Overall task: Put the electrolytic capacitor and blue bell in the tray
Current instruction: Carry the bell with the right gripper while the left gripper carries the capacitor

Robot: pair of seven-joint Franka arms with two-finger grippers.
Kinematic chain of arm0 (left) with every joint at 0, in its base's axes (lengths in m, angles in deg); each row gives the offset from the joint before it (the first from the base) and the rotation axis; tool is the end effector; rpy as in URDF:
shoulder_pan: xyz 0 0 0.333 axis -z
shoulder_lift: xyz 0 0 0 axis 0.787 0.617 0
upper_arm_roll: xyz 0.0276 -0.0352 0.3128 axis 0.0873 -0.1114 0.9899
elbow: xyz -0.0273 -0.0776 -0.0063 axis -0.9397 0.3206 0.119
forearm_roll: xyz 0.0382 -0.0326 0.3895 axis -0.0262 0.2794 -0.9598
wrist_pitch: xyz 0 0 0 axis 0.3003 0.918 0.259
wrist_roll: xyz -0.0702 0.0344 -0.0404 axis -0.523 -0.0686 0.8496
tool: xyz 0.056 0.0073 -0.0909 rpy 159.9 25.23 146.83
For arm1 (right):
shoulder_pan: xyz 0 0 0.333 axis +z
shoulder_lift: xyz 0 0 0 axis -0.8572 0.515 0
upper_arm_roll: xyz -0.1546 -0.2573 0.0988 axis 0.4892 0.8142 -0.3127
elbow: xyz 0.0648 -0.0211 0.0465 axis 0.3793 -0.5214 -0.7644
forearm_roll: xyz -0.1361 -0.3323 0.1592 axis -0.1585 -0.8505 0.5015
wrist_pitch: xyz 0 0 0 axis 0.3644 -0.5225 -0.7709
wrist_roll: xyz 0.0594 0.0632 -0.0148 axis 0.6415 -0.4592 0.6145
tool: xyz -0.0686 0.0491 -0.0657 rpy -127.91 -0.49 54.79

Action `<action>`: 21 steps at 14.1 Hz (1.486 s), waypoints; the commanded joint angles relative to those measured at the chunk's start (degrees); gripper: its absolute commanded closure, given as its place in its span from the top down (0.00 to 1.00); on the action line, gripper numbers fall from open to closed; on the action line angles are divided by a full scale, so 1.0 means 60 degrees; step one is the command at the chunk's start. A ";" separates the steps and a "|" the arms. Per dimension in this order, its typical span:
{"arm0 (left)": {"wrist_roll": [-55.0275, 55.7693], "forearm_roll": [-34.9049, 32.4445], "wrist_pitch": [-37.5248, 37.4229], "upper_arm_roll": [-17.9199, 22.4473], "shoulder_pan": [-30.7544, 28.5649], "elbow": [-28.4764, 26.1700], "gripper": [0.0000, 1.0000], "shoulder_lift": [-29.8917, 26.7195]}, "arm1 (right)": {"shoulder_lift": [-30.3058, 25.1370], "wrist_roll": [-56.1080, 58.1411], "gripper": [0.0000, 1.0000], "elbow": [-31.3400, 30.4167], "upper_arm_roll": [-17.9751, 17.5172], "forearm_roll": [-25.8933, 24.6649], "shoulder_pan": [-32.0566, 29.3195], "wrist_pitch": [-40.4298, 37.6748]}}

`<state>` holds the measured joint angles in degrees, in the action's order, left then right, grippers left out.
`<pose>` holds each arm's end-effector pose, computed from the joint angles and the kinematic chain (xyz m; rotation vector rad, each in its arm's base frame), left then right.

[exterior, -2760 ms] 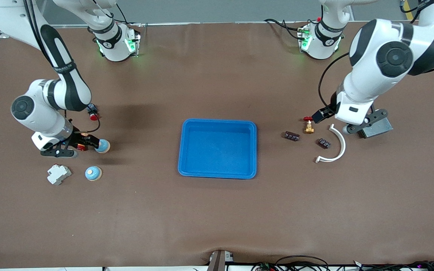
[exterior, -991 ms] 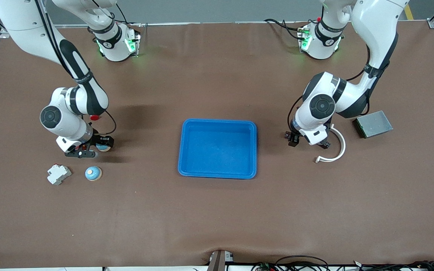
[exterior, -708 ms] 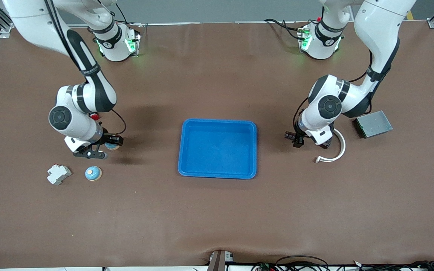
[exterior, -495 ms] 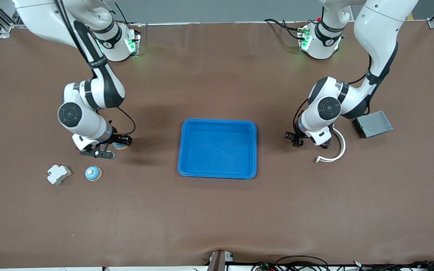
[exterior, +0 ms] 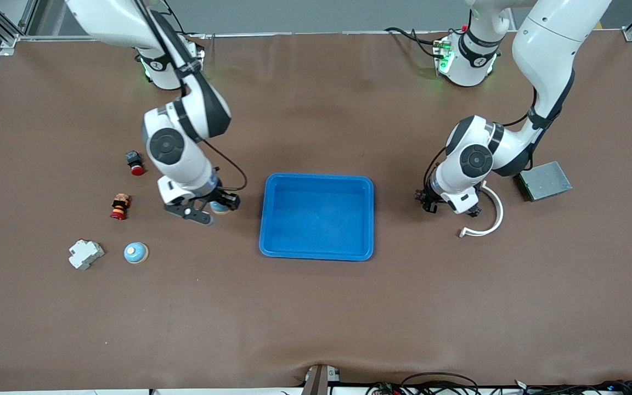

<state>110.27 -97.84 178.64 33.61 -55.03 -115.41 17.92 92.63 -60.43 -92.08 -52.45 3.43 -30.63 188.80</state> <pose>0.5078 -0.1976 0.1834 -2.4354 -1.9073 0.1753 0.5405 0.2793 0.2797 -3.0603 0.5943 0.0120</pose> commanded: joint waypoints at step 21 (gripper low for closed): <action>0.3788 -0.0305 -0.1909 0.0313 0.3700 0.5119 0.00 0.2187 | 0.3702 -0.3711 0.00 0.3421 0.0090 0.0127 0.2376 0.0464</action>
<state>131.75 -98.10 168.03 34.84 -33.45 -86.53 28.26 113.20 -82.01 -72.82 -52.36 3.45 -17.09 190.25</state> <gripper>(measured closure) 0.652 0.317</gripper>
